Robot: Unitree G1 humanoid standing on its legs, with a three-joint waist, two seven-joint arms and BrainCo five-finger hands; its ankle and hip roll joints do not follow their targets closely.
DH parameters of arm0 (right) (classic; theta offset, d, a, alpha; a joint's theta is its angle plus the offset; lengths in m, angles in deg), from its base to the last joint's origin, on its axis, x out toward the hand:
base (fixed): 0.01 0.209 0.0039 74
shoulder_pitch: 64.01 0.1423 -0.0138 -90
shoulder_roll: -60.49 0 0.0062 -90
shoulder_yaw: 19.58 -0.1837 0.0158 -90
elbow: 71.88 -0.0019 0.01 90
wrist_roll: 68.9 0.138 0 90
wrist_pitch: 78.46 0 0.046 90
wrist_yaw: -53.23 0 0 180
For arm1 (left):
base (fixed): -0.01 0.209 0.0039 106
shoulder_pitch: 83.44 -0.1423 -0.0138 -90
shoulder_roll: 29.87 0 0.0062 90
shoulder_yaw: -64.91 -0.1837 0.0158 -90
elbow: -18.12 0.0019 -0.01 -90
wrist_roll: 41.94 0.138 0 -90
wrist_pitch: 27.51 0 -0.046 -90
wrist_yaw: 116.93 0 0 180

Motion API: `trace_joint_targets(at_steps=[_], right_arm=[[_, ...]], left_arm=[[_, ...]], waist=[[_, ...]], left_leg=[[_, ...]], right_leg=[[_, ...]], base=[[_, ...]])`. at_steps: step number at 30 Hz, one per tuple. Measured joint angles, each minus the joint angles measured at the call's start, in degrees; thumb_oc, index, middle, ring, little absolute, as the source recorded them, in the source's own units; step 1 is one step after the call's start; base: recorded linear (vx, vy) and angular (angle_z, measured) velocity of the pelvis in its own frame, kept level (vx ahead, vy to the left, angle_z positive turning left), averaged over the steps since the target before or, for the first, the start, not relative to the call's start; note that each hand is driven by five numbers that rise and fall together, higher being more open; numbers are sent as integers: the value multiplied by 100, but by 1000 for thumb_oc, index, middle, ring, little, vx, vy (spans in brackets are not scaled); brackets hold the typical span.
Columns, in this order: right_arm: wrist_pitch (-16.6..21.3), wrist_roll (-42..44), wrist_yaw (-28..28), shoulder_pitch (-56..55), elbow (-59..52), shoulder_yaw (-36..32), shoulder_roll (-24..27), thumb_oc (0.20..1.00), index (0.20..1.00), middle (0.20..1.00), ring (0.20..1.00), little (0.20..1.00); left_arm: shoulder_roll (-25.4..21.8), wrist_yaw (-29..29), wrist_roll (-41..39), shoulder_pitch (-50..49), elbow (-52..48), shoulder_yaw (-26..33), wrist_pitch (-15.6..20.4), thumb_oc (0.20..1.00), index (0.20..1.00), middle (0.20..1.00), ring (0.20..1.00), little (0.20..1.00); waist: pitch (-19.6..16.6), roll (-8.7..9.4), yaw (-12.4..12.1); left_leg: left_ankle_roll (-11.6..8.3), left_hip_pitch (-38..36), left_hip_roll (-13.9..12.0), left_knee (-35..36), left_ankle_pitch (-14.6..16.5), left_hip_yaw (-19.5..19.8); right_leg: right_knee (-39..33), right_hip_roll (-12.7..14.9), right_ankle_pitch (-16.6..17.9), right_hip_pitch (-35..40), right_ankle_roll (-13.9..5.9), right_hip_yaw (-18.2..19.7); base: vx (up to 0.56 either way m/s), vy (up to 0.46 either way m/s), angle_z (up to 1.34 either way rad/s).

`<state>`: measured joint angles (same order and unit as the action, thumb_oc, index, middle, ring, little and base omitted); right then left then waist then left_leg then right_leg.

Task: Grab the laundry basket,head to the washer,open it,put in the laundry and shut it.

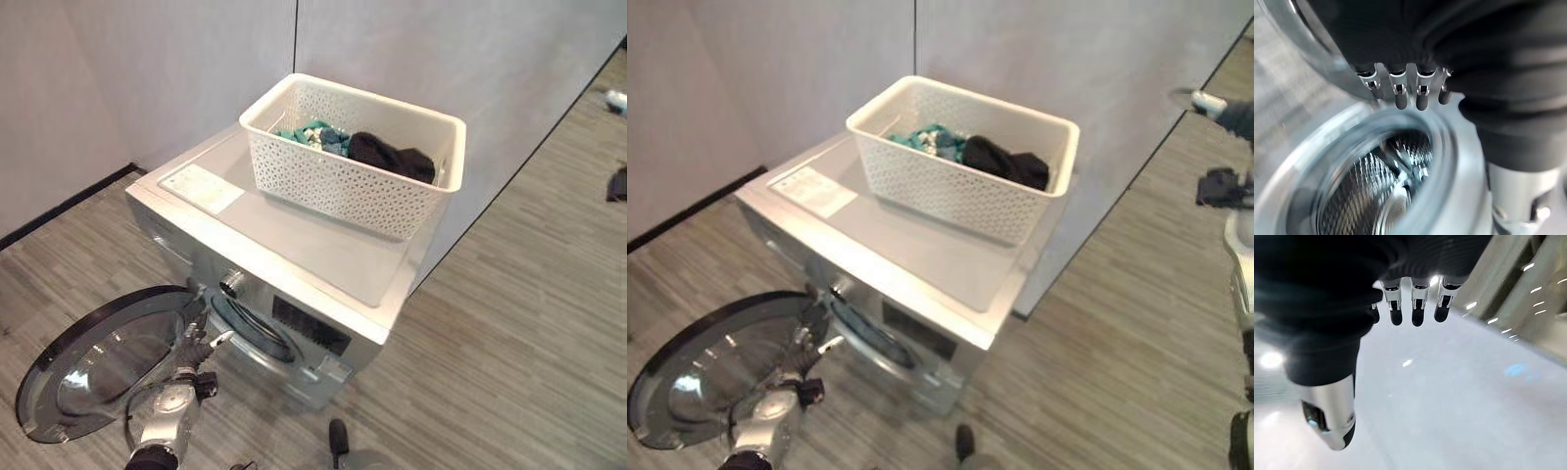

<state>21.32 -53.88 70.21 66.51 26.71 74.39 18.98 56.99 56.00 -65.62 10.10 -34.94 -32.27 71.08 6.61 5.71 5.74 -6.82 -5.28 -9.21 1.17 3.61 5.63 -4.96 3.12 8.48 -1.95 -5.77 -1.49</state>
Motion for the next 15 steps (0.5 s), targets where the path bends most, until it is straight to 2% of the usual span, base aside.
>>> trace_joint_targets(at_steps=[1, 2, 4, 5, 7, 9, 12, 15], right_arm=[[6, -1, -64, 440, 104, 354, 76, 1000, 1000, 1000, 1000, 1000], [1, 0, -193, 1130, 310, 1011, 181, 1000, 1000, 1000, 1000, 1000], [2, -1, -310, 1519, 445, 1361, 205, 1000, 1000, 1000, 1000, 1000], [-26, 17, -506, 2043, 684, 2034, 207, 1000, 1000, 1000, 1000, 1000], [-101, 27, -652, 2189, 783, 2300, 206, 1000, 1000, 1000, 1000, 1000], [-218, 156, -972, 2665, 1239, 3128, 180, 1000, 1000, 1000, 1000, 1000], [-512, 450, -1536, 3492, 2475, 4378, -123, 1000, 1000, 1000, 1000, 1000], [-755, 484, -1932, 3618, 2914, 4891, -153, 1000, 1000, 1000, 1000, 1000]], left_arm=[[2, 17, -3, 20, 1, -26, 0, 1000, 1000, 1000, 1000, 1000], [8, 67, -4, 35, -15, -45, 2, 1000, 1000, 1000, 1000, 1000], [5, 109, -7, 52, -35, -42, 8, 1000, 1000, 1000, 1000, 1000], [-3, 128, -21, 14, -34, -44, 5, 1000, 1000, 1000, 1000, 1000], [-4, 143, -23, 7, -35, -44, 5, 1000, 1000, 1000, 1000, 1000], [-51, 182, -60, -49, -35, -48, 1, 1000, 1000, 1000, 1000, 1000], [-90, 252, -110, -169, 12, -48, -1, 1000, 1000, 1000, 1000, 1000], [-83, 368, -113, -305, 10, -54, -3, 1000, 1000, 1000, 1000, 1000]], waist=[[-2, -5, -1], [-20, 0, -14], [-50, 44, -56], [-84, 90, -82], [-112, 131, -129], [-142, 171, -198], [-172, 165, -288], [-186, 134, -356]], left_leg=[[-21, -41, -33, 53, -15, -11], [-74, -93, -75, 134, -49, -16], [-87, -79, -87, 142, -62, -17], [-120, -109, -98, 188, -87, -22], [-121, -104, -101, 210, -101, -19], [-123, -99, -99, 211, -103, -19], [-144, -59, -117, 216, -117, -1], [-165, -58, -141, 282, -148, 9]], right_leg=[[-1, -34, 0, 10, 9, -10], [-2, -69, -1, 26, 25, -8], [-2, -83, -1, 18, 42, -17], [-4, -92, 4, 17, 58, -19], [-5, -94, 0, 14, 65, -19], [-41, -90, -5, 11, 73, -33], [-49, -89, -3, -10, 80, -64], [-52, -109, -11, -31, 97, -80]], base=[[87, -91, -8], [54, -59, -3], [43, -52, 1], [36, -42, 2], [0, 0, 0], [10, -28, 4], [17, -45, 4], [11, -39, 4]])
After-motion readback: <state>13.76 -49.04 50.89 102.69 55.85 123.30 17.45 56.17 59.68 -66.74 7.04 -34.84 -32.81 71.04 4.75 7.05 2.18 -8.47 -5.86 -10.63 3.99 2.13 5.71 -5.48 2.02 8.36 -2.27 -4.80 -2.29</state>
